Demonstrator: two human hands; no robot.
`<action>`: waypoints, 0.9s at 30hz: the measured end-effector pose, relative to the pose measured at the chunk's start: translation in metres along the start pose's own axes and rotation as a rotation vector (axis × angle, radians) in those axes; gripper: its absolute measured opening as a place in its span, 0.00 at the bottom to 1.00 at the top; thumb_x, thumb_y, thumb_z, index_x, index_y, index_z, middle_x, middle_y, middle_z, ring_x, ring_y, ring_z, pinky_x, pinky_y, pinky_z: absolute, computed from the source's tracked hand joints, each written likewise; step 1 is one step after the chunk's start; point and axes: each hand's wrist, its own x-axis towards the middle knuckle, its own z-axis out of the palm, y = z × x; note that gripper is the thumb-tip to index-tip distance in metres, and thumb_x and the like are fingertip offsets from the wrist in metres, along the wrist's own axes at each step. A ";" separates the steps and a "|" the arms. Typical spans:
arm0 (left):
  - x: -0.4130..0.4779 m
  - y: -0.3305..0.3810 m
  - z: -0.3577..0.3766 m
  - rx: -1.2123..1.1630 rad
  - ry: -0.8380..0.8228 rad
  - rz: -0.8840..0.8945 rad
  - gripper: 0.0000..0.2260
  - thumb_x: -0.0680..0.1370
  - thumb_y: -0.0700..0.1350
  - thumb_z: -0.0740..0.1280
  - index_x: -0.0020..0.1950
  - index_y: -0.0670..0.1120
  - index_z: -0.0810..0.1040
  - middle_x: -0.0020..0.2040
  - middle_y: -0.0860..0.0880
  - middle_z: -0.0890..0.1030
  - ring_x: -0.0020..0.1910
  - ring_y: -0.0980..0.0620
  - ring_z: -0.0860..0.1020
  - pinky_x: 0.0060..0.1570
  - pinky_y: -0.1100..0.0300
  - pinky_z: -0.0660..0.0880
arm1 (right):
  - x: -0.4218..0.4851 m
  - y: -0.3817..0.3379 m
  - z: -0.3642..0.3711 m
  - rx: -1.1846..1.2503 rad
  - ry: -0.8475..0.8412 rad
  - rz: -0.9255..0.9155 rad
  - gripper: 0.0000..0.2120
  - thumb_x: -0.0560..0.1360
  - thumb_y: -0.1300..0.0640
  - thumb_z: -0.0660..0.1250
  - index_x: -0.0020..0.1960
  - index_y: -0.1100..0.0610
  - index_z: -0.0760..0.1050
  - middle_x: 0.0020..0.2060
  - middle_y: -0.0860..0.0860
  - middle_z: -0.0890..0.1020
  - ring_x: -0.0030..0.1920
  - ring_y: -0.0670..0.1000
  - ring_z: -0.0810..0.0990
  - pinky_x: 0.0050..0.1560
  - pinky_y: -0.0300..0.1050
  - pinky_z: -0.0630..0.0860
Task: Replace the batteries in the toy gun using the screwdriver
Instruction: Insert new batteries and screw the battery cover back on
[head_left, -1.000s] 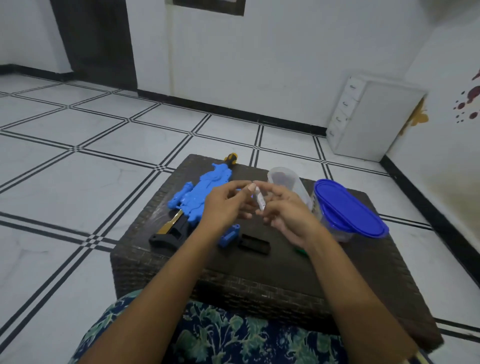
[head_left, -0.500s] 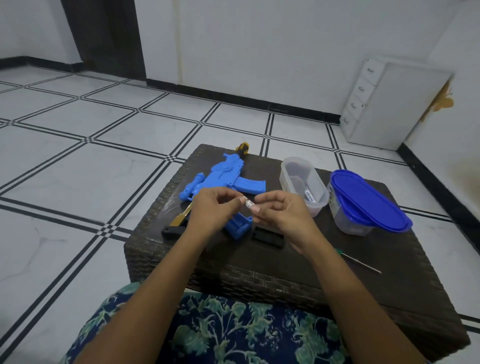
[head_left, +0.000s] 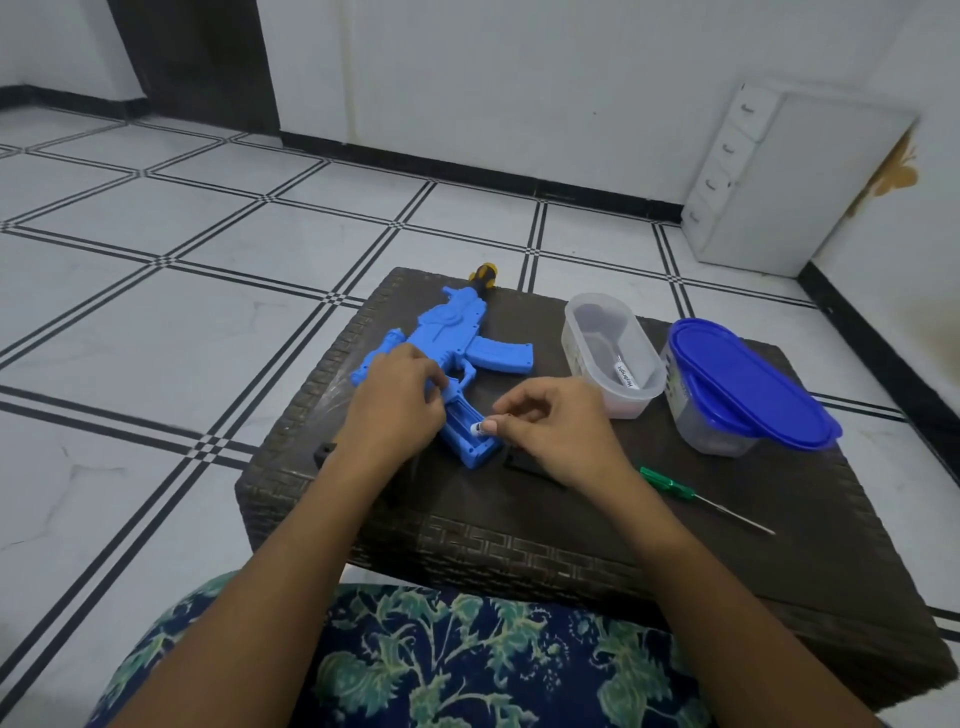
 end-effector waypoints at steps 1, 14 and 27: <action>0.001 0.000 0.000 -0.006 -0.006 -0.003 0.09 0.75 0.40 0.63 0.50 0.46 0.82 0.55 0.48 0.76 0.57 0.46 0.73 0.54 0.46 0.74 | 0.000 -0.001 0.000 0.008 0.009 0.001 0.06 0.67 0.57 0.79 0.41 0.55 0.83 0.33 0.52 0.85 0.36 0.54 0.84 0.40 0.48 0.84; 0.005 -0.001 -0.006 -0.127 -0.035 -0.022 0.09 0.74 0.39 0.64 0.49 0.48 0.82 0.53 0.49 0.76 0.45 0.50 0.74 0.49 0.54 0.74 | 0.003 0.004 0.000 0.362 0.058 0.134 0.07 0.68 0.65 0.77 0.44 0.64 0.81 0.36 0.58 0.85 0.37 0.54 0.84 0.42 0.46 0.84; 0.005 -0.007 0.000 -0.011 0.015 0.019 0.08 0.75 0.40 0.64 0.49 0.46 0.81 0.54 0.49 0.76 0.58 0.46 0.70 0.54 0.48 0.73 | 0.007 -0.005 0.029 -0.165 -0.047 -0.123 0.05 0.69 0.59 0.78 0.40 0.58 0.83 0.30 0.44 0.80 0.29 0.41 0.77 0.33 0.28 0.71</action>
